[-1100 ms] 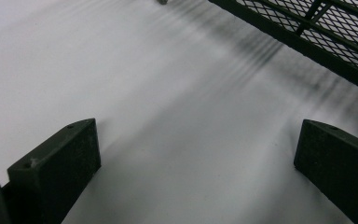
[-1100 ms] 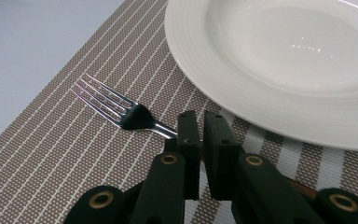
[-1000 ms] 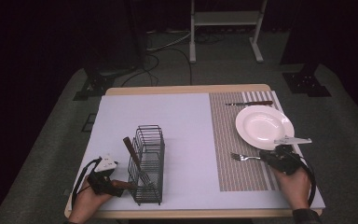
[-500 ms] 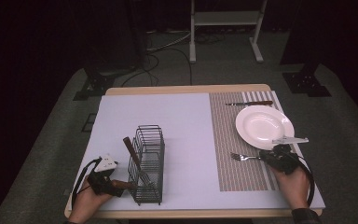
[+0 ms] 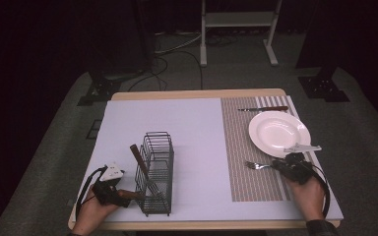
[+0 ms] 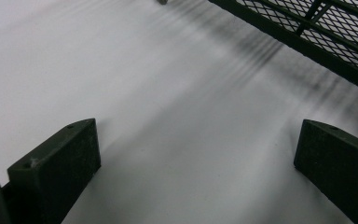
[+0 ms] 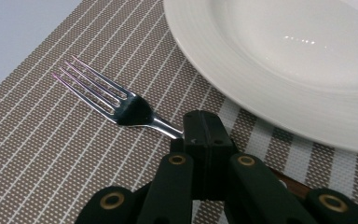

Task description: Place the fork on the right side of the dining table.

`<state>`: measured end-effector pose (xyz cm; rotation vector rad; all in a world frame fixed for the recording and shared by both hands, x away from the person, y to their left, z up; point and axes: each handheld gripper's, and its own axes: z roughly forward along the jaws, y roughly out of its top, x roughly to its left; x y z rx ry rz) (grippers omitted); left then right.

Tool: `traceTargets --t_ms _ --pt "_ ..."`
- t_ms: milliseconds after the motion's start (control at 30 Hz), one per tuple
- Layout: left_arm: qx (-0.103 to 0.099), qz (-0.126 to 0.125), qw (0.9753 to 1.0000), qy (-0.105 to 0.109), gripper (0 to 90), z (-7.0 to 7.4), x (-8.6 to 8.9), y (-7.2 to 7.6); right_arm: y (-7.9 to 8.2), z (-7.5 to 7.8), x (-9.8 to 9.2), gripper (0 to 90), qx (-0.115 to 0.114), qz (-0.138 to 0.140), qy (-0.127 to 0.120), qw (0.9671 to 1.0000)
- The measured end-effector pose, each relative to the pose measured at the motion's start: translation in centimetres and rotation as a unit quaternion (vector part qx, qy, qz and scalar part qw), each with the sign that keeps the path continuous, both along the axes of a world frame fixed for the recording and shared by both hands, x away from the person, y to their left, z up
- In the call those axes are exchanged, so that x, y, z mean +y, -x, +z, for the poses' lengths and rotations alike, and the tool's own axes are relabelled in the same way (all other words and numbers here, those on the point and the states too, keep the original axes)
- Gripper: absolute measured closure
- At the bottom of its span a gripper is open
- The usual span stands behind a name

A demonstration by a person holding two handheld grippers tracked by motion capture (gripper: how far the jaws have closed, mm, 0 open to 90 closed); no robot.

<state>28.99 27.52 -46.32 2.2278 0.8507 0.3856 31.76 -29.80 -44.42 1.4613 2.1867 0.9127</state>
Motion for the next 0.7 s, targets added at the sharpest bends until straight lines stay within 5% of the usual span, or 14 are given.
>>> traceTargets --t_ms 400,700 --pt "0.0 0.0 1.0 0.0 0.0 0.0 0.0 0.0 0.7 0.4 -1.1 86.0 -0.006 -0.011 -0.012 0.9999" --pt "0.0 0.0 1.0 0.0 0.0 0.0 0.0 0.0 1.2 2.1 0.9 60.0 -0.047 0.029 -0.04 0.9977"
